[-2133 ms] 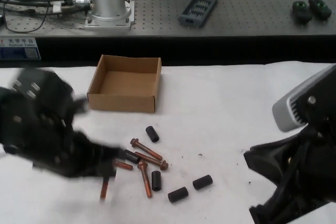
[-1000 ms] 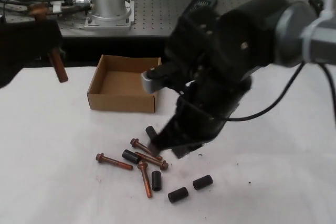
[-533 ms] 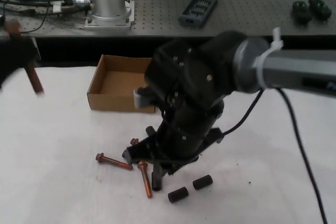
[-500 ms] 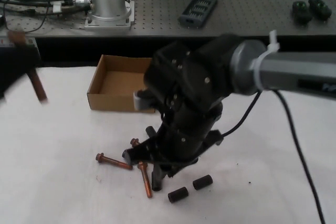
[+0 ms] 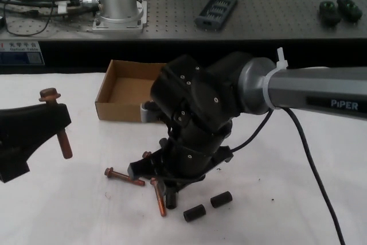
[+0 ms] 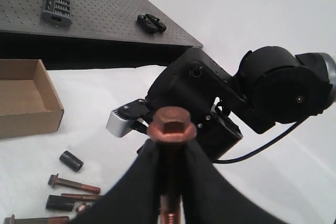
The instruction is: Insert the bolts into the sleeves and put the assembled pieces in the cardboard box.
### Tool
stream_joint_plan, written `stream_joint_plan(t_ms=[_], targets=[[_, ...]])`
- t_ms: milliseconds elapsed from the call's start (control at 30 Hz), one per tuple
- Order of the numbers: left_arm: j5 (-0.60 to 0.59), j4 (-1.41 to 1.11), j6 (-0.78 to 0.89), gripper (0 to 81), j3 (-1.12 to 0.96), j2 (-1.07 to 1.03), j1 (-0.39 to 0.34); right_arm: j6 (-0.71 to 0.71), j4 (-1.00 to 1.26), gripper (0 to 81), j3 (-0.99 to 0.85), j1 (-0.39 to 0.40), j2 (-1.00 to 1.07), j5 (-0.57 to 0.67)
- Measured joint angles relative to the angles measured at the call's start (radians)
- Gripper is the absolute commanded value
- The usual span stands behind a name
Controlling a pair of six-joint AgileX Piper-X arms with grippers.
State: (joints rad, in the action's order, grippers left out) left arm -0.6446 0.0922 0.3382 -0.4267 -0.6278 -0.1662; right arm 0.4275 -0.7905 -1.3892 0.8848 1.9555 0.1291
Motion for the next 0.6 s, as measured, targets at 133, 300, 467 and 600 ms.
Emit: stream_joint_plan(t_ms=[133,300,467,600], targets=[[-0.002,0.000,0.000,0.6,0.000,0.000,0.000,0.018,0.006,27.7,0.000,0.000,0.002,-0.032],[-0.002,0.000,0.000,0.6,0.000,0.000,0.000,0.071,0.003,27.4,-0.003,0.000,0.033,-0.051],[-0.002,-0.001,0.000,0.6,0.000,0.000,0.000,0.112,-0.002,27.4,-0.003,0.008,0.077,-0.032],[-0.002,-0.001,0.000,0.6,0.000,0.000,0.000,0.117,-0.007,27.4,-0.005,0.009,0.085,-0.038]])
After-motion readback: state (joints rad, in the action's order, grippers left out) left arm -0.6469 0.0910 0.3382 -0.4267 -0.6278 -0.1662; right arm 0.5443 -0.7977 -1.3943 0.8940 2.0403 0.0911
